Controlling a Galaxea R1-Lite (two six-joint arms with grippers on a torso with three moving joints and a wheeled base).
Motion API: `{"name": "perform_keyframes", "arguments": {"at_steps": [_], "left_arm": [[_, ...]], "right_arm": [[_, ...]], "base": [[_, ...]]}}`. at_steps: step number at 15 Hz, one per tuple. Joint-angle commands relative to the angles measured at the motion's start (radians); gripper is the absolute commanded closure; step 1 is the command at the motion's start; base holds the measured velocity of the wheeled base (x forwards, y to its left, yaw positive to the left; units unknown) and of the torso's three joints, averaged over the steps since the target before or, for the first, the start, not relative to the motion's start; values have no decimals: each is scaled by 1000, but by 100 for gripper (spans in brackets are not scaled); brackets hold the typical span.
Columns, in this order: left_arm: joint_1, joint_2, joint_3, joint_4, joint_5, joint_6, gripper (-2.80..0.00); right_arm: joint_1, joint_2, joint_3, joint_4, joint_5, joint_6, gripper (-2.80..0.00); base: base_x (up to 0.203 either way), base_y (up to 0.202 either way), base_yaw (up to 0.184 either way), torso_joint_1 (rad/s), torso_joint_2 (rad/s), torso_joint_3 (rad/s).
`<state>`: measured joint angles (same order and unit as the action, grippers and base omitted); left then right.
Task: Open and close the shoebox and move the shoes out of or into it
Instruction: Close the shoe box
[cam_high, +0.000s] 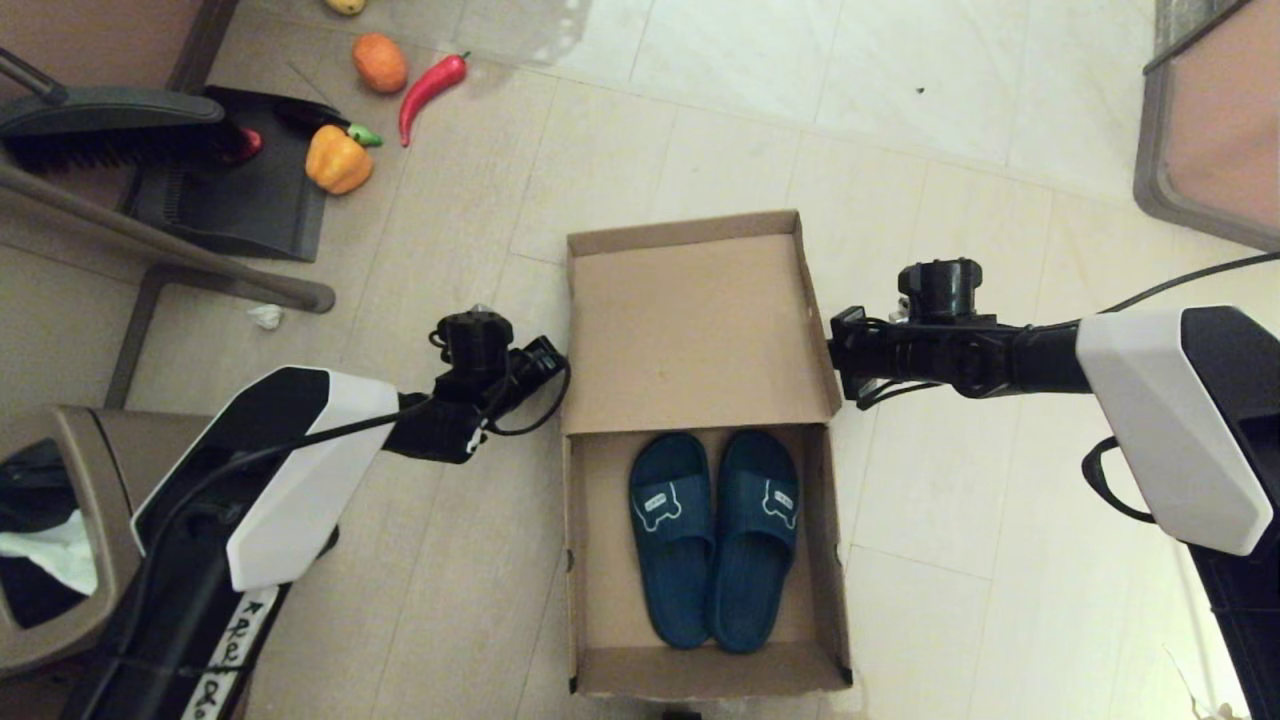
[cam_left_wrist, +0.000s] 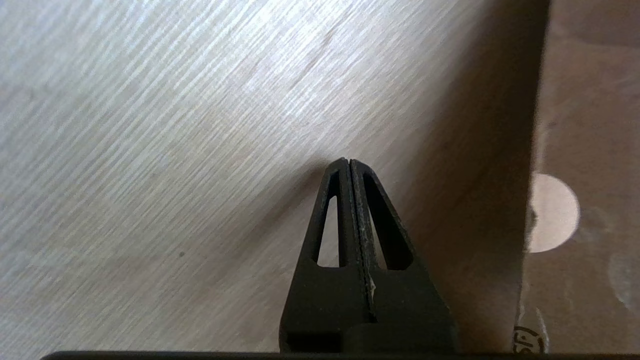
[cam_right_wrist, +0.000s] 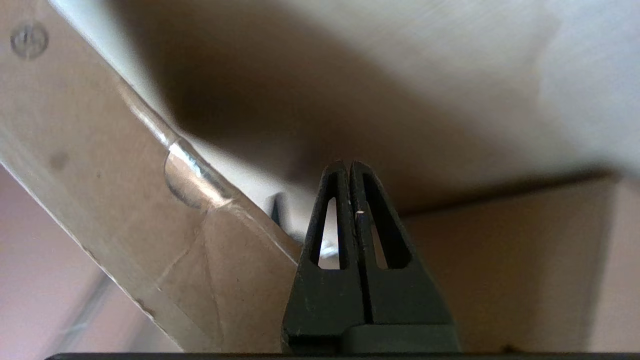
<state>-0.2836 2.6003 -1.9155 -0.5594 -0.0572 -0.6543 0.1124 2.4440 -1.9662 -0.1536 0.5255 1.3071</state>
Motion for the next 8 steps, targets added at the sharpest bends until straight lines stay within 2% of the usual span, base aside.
{"name": "perform_keyframes", "arguments": {"at_steps": [1,4,8], "left_arm": [[0,-17,0,-4,-3,-4,0],[0,-54,0,-5,-3,-4,0],[-1,-118,0,-5,-3,-8,0]], "right_arm": [[-3,-20,1,-6,29,50,0],[-9,-39,2,-6,82,115,0],[-35,-73,16,-3,198,118,0]], "base": [[0,0,0,0,0,0],[0,0,0,0,0,0],[0,0,0,0,0,0]]}}
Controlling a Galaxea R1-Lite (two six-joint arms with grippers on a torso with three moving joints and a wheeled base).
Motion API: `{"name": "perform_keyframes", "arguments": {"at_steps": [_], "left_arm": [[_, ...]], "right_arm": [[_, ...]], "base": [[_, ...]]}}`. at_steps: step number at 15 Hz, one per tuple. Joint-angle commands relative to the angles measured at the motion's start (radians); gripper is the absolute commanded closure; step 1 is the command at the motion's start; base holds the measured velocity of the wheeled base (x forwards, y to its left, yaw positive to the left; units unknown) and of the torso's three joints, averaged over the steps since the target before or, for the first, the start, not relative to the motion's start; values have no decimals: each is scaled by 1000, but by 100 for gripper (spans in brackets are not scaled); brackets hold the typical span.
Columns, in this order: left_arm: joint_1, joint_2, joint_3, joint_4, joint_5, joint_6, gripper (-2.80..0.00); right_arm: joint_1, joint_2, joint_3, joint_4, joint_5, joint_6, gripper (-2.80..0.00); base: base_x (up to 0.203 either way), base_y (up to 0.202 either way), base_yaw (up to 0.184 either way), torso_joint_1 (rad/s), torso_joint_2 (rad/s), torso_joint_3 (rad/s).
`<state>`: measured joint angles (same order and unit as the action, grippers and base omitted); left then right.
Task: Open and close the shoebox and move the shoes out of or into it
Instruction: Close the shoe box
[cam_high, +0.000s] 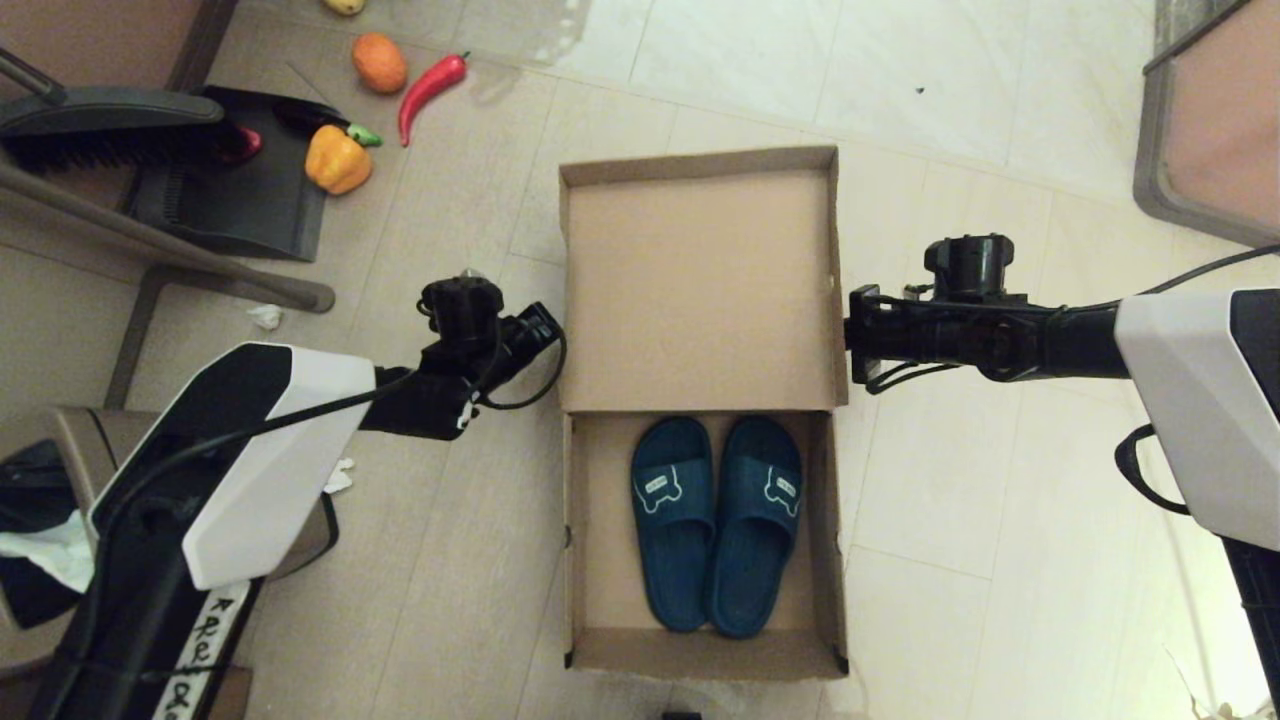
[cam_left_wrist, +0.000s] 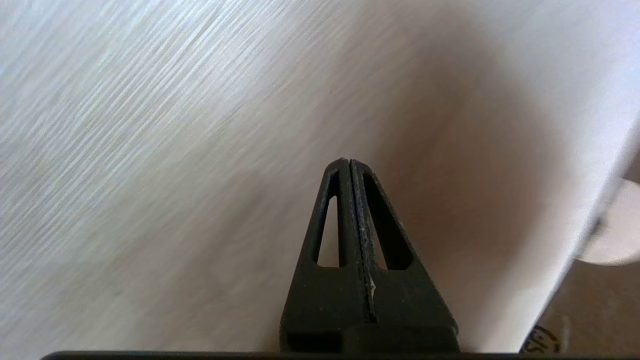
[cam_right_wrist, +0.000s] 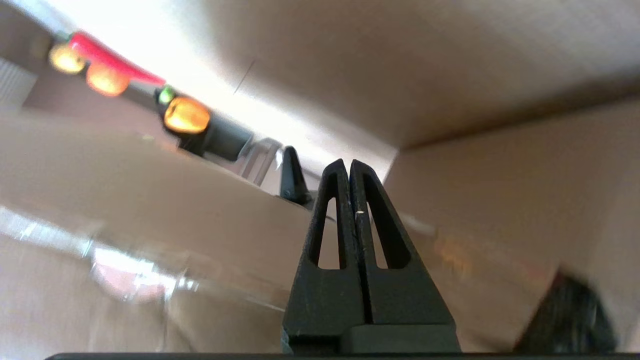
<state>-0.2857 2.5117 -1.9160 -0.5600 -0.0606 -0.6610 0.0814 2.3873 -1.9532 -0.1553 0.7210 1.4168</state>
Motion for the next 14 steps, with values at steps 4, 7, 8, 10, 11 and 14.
{"name": "perform_keyframes", "arguments": {"at_steps": [4,7,8,10,11,14], "left_arm": [[0,-96,0,3,1,-23,0],[-12,-130,1,9,8,-26,0],[-15,-143,2,20,10,-27,0],[-22,-161,2,29,10,-28,0],[-25,-171,2,30,10,-28,0],[-29,-189,2,38,17,-26,0]], "right_arm": [[-31,-47,20,1,94,10,0],[-65,-76,28,1,213,30,0],[-73,-89,28,0,234,57,0],[-88,-103,30,0,275,96,0],[-91,-112,33,2,291,105,0],[-92,-137,37,8,339,159,0]], "base": [[0,0,0,0,0,0],[0,0,0,0,0,0],[0,0,0,0,0,0],[0,0,0,0,0,0],[0,0,0,0,0,0],[0,0,0,0,0,0]]}}
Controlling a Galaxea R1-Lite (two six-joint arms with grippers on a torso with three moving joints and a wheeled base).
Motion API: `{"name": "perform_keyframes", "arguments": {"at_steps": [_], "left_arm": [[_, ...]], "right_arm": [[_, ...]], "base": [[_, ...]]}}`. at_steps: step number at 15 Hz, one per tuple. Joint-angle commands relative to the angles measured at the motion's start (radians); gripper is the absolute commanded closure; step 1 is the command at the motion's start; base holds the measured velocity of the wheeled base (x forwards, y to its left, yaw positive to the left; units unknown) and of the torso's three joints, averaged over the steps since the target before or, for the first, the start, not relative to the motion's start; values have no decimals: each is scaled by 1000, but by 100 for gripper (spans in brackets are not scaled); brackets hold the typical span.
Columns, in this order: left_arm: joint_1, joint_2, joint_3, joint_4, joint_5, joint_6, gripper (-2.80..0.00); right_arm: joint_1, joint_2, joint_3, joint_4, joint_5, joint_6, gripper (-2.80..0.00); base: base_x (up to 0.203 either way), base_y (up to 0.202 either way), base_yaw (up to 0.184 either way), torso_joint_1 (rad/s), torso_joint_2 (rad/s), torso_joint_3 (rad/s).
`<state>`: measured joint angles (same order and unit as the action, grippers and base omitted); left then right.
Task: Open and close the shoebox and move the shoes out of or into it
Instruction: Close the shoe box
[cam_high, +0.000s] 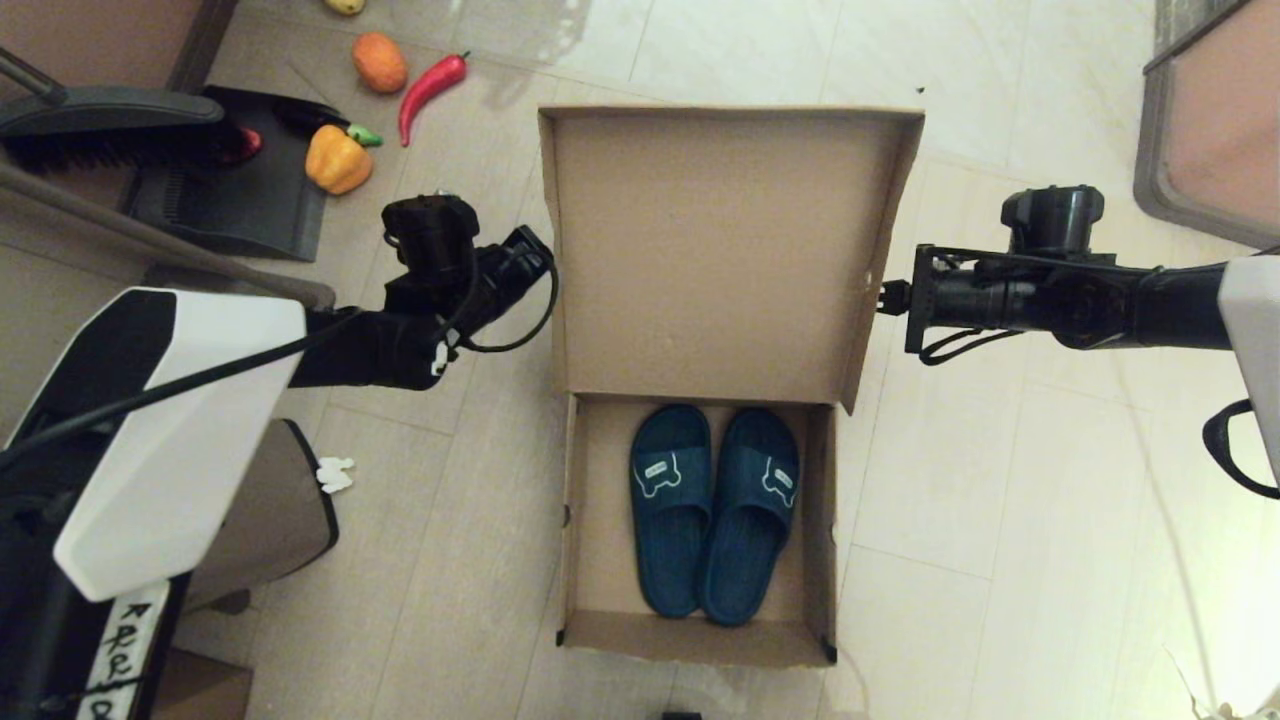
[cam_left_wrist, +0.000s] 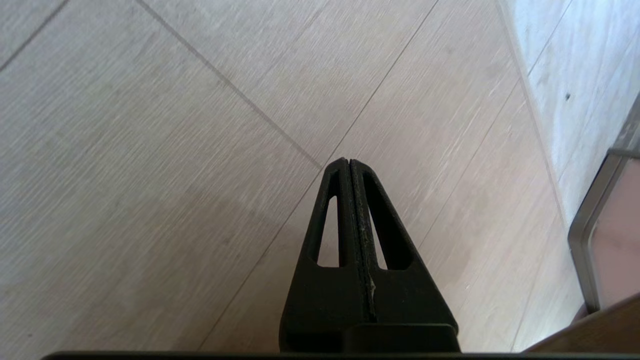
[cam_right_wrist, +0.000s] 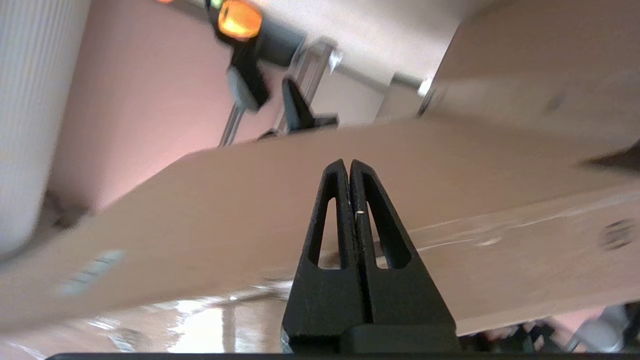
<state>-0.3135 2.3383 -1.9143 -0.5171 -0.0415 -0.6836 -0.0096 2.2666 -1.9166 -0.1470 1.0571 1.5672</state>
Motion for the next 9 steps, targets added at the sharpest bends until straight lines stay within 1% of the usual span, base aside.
{"name": "perform_keyframes", "arguments": {"at_steps": [1,4,6,7,9], "left_arm": [[-8,-23,0,-3,8,-5,0],[-27,-41,1,-3,28,-5,0],[-32,-53,6,-1,30,-4,0],[-33,-61,6,2,41,-4,0],[-36,-84,6,23,85,-4,0]], "right_arm": [[0,-22,-1,0,23,28,0],[3,-41,2,1,38,67,0],[3,-63,23,1,75,83,0],[3,-81,52,0,86,84,0],[3,-129,132,-1,91,85,0]], "base": [[0,0,0,0,0,0],[0,0,0,0,0,0],[0,0,0,0,0,0],[0,0,0,0,0,0],[0,0,0,0,0,0]]}}
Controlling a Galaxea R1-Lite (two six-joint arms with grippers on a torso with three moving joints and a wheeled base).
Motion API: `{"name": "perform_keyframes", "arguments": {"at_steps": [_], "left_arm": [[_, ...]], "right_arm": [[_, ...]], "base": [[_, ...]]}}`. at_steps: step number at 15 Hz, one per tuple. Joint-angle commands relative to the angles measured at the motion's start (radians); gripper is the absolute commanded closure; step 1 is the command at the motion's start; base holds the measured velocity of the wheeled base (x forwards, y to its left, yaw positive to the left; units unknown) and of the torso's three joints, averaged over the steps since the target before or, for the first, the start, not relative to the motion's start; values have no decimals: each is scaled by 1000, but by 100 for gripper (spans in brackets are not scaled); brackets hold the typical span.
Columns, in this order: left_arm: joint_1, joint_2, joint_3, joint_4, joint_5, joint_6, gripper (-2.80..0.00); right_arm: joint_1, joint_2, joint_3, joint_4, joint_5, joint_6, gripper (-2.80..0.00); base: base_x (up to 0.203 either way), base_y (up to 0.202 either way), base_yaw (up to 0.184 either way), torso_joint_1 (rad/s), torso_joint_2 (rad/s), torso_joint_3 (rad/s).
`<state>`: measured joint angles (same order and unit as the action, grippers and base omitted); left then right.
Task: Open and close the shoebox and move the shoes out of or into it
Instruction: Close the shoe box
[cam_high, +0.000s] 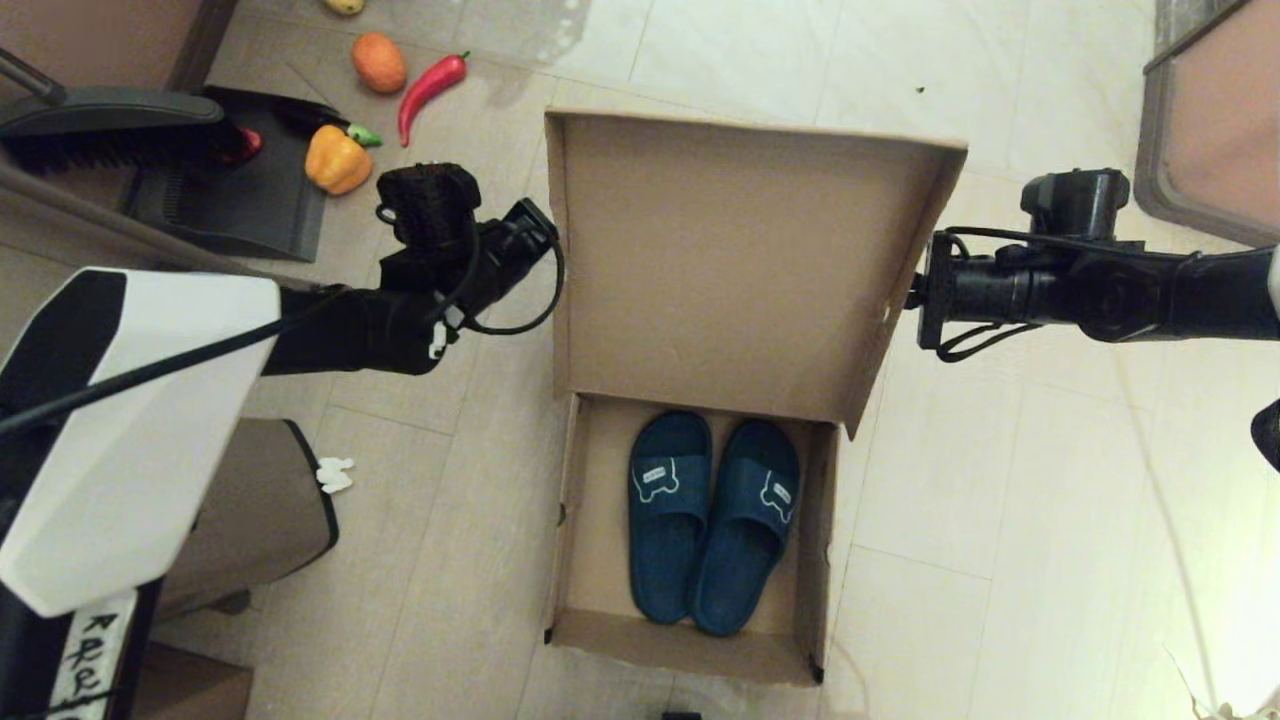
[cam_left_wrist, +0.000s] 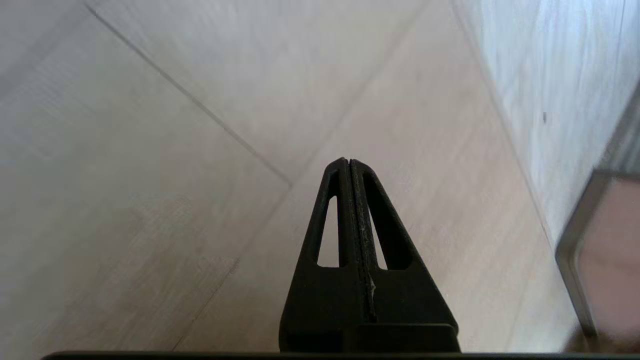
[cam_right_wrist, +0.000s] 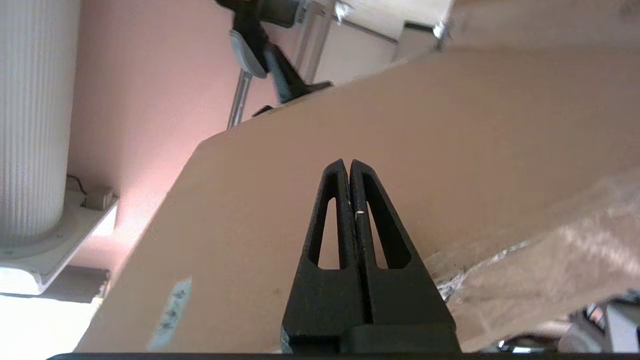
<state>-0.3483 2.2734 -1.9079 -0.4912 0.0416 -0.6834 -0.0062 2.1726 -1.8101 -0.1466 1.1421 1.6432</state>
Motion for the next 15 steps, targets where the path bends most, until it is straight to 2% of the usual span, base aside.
{"name": "perform_keyframes", "arguments": {"at_steps": [1,5,8,10,12,15], "left_arm": [[-1,-28,0,0,19,-4,0],[2,-63,0,7,50,-4,0],[29,-94,-5,7,104,0,0],[28,-105,-6,8,90,0,0],[11,-109,-7,9,40,1,0],[-53,-115,-4,15,34,1,0]], "right_arm": [[0,-62,67,-3,11,8,0],[0,-161,198,-8,53,3,0],[4,-213,270,-35,58,2,0],[6,-258,313,-38,61,4,0],[9,-317,388,-35,74,4,0],[31,-449,604,-41,77,-17,0]], "base": [[0,0,0,0,0,0],[0,0,0,0,0,0],[0,0,0,0,0,0],[0,0,0,0,0,0],[0,0,0,0,0,0],[0,0,0,0,0,0]]}}
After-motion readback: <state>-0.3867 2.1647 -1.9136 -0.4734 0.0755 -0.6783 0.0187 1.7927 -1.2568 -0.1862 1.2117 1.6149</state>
